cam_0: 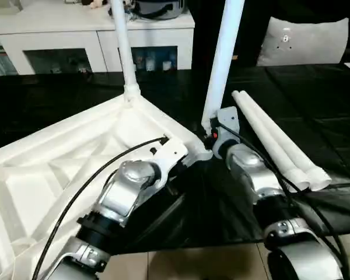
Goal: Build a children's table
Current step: Insert table leg to table base
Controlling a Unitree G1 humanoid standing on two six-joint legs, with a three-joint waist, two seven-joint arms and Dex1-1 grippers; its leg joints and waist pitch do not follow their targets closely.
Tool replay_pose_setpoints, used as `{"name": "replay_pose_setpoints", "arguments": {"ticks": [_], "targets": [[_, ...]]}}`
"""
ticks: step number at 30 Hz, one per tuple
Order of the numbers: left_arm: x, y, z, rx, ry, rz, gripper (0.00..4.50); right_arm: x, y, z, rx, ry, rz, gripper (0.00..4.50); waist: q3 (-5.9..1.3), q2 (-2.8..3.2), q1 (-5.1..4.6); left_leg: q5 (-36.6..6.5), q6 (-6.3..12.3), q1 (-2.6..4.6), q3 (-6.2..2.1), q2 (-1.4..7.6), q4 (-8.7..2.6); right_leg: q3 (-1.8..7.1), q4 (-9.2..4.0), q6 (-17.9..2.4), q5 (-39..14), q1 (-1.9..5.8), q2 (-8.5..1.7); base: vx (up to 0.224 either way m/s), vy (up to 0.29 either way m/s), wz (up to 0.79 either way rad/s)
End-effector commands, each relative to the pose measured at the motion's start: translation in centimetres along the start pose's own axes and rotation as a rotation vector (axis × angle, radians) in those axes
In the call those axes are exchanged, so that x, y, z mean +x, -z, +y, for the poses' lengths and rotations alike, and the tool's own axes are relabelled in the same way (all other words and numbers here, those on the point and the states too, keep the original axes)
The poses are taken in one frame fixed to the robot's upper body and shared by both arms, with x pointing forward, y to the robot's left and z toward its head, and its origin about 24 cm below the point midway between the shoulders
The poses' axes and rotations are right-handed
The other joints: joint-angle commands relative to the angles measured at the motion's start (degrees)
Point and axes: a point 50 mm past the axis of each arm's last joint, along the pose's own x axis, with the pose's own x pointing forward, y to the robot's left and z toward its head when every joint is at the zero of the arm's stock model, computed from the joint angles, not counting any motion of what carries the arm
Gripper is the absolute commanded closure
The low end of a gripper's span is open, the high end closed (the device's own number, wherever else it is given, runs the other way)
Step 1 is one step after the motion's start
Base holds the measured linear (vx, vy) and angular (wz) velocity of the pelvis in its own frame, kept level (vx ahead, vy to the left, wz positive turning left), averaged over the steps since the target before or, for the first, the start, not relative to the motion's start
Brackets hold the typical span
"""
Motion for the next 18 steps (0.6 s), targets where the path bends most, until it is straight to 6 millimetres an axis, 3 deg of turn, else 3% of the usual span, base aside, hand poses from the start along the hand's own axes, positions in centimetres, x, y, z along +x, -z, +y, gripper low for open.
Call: {"name": "replay_pose_setpoints", "arguments": {"ticks": [1, 6, 7, 11, 13, 14, 18], "targets": [[0.0, -1.9, -0.7, 0.065, 0.029, -0.050, 4.50, -1.3, 6.7, -0.3, 0.064, 0.058, 0.308, 2.61, -1.75, 0.38, 0.35, -25.1, -0.25, -0.21, -1.81, 3.14, -5.42, 2.00, -4.96, -9.8, -22.4, 0.92, -4.26, 0.000, 0.000, 0.00], [-0.1, -1.7, -0.5, 0.071, 0.021, -0.041, 4.50, -1.1, 6.6, -0.2, 0.083, 0.056, 0.308, 2.61, -1.73, 0.49, 0.21, -24.9, -0.20, -0.27, -1.75, 3.13, -5.37, 1.87, -5.08, -9.8, -22.8, 0.98, -4.27, 0.000, 0.000, 0.00], [-0.2, -1.7, -0.6, 0.079, 0.028, -0.040, 4.50, -1.0, 6.5, -0.2, 0.076, 0.042, 0.309, 2.26, -1.74, 0.51, 0.16, -24.9, -0.24, -0.31, -1.79, 3.16, -5.38, 1.80, -5.00, -10.0, -22.5, 1.05, -4.31, 0.000, 0.000, 0.00], [-0.2, -1.6, -0.5, 0.081, 0.034, -0.037, 4.50, -0.8, 6.2, 0.0, 0.072, 0.009, 0.295, 1.88, -1.83, 0.80, 0.20, -25.4, -0.37, -0.01, -1.72, 3.27, -5.27, 1.69, -5.05, -10.5, -22.2, 0.95, -4.38, 0.000, 0.000, 0.00], [-0.3, -1.6, -0.4, 0.078, 0.031, -0.036, 4.50, -0.7, 6.1, 0.0, 0.071, 0.008, 0.291, 1.78, -2.00, 0.76, 0.48, -23.4, -0.24, 0.08, -1.37, 3.26, -5.07, 1.80, -4.85, -11.8, -18.2, 1.00, -4.31, 0.000, 0.000, 0.00], [-0.3, -1.5, -0.2, 0.076, 0.026, -0.034, 4.50, -0.7, 6.0, 0.0, 0.069, 0.010, 0.286, 1.64, -2.27, 0.72, 0.73, -19.6, 0.48, -0.44, -1.28, 3.28, -5.06, 1.60, -4.29, -12.8, -13.3, 1.77, -4.28, 0.000, 0.000, 0.00], [-0.6, -1.3, 1.1, 0.070, -0.002, -0.030, 4.50, -1.0, 5.9, -0.6, 0.015, 0.011, 0.279, 1.33, -2.40, 0.86, 1.28, -17.1, 1.10, -0.37, -0.99, 3.20, -4.68, 1.43, -4.31, -13.3, -12.3, 1.89, -4.39, 0.000, 0.000, 0.00]]}}
